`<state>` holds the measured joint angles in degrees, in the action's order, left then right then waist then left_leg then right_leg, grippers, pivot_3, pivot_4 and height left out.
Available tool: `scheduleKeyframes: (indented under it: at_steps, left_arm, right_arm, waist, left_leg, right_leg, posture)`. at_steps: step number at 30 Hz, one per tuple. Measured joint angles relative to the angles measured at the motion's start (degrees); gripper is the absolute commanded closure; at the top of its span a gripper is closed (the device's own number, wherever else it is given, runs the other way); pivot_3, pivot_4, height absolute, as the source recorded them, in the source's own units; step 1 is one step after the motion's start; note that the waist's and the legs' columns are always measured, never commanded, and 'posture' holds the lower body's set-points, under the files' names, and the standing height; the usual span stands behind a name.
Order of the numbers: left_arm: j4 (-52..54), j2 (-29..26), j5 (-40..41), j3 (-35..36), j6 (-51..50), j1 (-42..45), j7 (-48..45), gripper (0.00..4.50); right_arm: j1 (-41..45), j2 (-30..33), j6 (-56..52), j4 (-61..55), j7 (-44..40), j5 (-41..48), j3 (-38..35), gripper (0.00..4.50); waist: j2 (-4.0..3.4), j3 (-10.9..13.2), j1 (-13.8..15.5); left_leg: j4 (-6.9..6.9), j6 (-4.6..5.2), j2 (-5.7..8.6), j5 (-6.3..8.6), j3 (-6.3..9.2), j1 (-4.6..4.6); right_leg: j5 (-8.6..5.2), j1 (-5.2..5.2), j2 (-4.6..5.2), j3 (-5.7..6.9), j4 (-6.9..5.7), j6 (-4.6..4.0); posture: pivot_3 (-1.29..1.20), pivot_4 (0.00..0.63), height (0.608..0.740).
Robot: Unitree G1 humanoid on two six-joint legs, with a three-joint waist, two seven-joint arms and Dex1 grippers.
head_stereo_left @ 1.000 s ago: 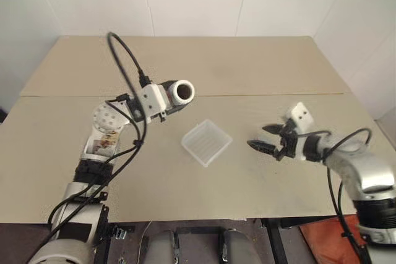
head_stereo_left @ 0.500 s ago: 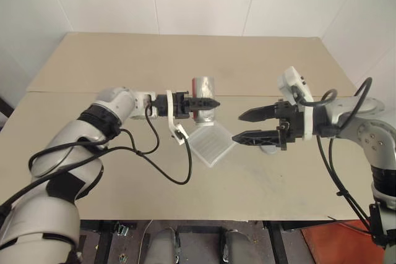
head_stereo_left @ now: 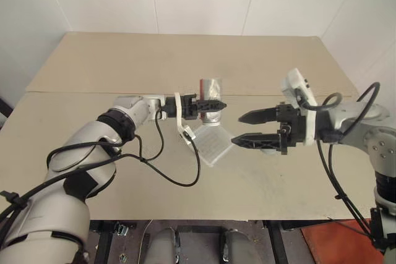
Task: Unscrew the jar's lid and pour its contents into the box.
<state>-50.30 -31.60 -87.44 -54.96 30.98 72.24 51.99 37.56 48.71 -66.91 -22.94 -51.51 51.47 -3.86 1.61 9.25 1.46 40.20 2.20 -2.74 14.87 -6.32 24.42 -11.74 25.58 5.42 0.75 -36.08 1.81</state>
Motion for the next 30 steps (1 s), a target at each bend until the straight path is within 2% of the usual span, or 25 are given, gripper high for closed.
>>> scheduleKeyframes:
  at_steps: [3, 6, 9, 11, 13, 15, 18, 22, 30]
  left_arm:
    - [-0.5, -0.9, 20.2, 11.5, 8.0, -5.1, -13.6, 2.52]
    - [2.0, -0.8, 46.4, 23.9, 9.8, -12.7, -34.8, 2.52]
    - [15.6, 1.7, 73.4, 34.9, -3.5, -22.5, -57.2, 2.52]
    - [25.5, 2.8, 87.6, 40.1, -14.7, -27.9, -67.2, 2.52]
    - [35.1, 2.9, 100.2, 45.8, -27.5, -33.1, -73.4, 2.52]
    - [40.7, 2.9, 107.7, 49.9, -36.4, -36.6, -75.7, 2.52]
    - [45.2, 3.3, 110.4, 53.3, -41.2, -42.6, -76.8, 2.52]
    - [44.5, 7.0, 109.4, 54.7, -38.3, -48.4, -77.7, 2.52]
    - [38.6, 12.7, 104.2, 55.4, -30.3, -49.2, -77.6, 2.52]
  right_arm:
    - [-1.5, -0.2, 1.9, -0.7, 0.3, 0.0, -1.0, 0.03]
    - [-3.6, -0.3, 5.2, -1.7, 0.2, -0.6, -1.5, 0.03]
    - [-4.9, -1.2, 9.0, -2.5, -0.2, -1.9, -1.6, 0.03]
    - [-5.0, -2.7, 11.6, -2.4, 0.4, -3.2, -1.4, 0.03]
    - [-5.2, -3.8, 13.3, -2.3, 1.0, -4.2, -1.3, 0.03]
    - [-5.2, -3.9, 14.1, -2.1, 1.2, -4.9, -1.3, 0.03]
    - [-5.2, -4.5, 15.2, -1.3, 1.6, -5.7, -1.3, 0.03]
    - [-5.2, -5.5, 16.0, -0.6, 2.2, -6.5, -1.2, 0.03]
    - [-5.2, -6.0, 16.3, -0.2, 3.4, -7.5, -1.1, 0.03]
  waist:
    - [0.0, 0.0, -0.4]
    - [-0.01, 0.0, -0.9]
    - [-0.02, 0.0, -1.0]
    - [-0.02, 0.0, -1.2]
    - [-0.02, 0.0, -1.4]
    - [-0.03, 0.0, -1.5]
    - [-0.03, 0.0, -1.4]
    - [-0.03, 0.0, -0.8]
    - [-0.03, 0.0, -0.8]
  left_leg:
    - [0.03, -0.03, -0.09, -0.02, -0.03, -0.03]
    - [0.11, -0.3, -0.11, -0.18, -0.04, -0.07]
    - [0.21, -0.29, -0.11, -0.17, 0.01, -0.11]
    - [0.3, -0.28, -0.11, -0.16, 0.06, -0.14]
    - [0.33, -0.24, -0.11, -0.14, 0.11, -0.21]
    - [0.33, -0.05, -0.11, -0.03, 0.2, -0.27]
    - [0.34, -0.02, -0.06, -0.01, 0.19, -0.42]
    - [0.34, 0.0, -0.04, 0.0, 0.13, -0.52]
    - [0.34, 0.0, -0.05, 0.0, 0.13, -0.67]
  right_leg:
    - [0.0, 0.0, 0.01, 0.0, -0.02, -0.01]
    - [0.0, -0.02, 0.02, 0.0, -0.04, -0.01]
    - [0.0, -0.17, -0.01, -0.01, -0.03, 0.0]
    - [-0.01, -0.26, -0.03, -0.01, -0.04, 0.02]
    - [0.0, -0.33, -0.06, -0.05, -0.04, 0.03]
    - [0.0, -0.39, -0.07, -0.04, -0.05, 0.04]
    - [0.0, -0.57, -0.07, -0.03, 0.07, 0.03]
    - [0.01, -0.61, -0.05, -0.04, 0.14, 0.01]
    - [0.05, -0.72, -0.07, -0.06, 0.1, -0.05]
  posture:
    - [0.0, 0.15, 0.74]
    - [0.0, 0.15, 0.74]
    - [0.0, 0.15, 0.74]
    - [0.0, 0.15, 0.74]
    - [0.0, 0.15, 0.74]
    - [0.0, 0.15, 0.74]
    - [0.0, 0.15, 0.74]
    - [0.0, 0.15, 0.74]
    - [0.0, 0.15, 0.74]
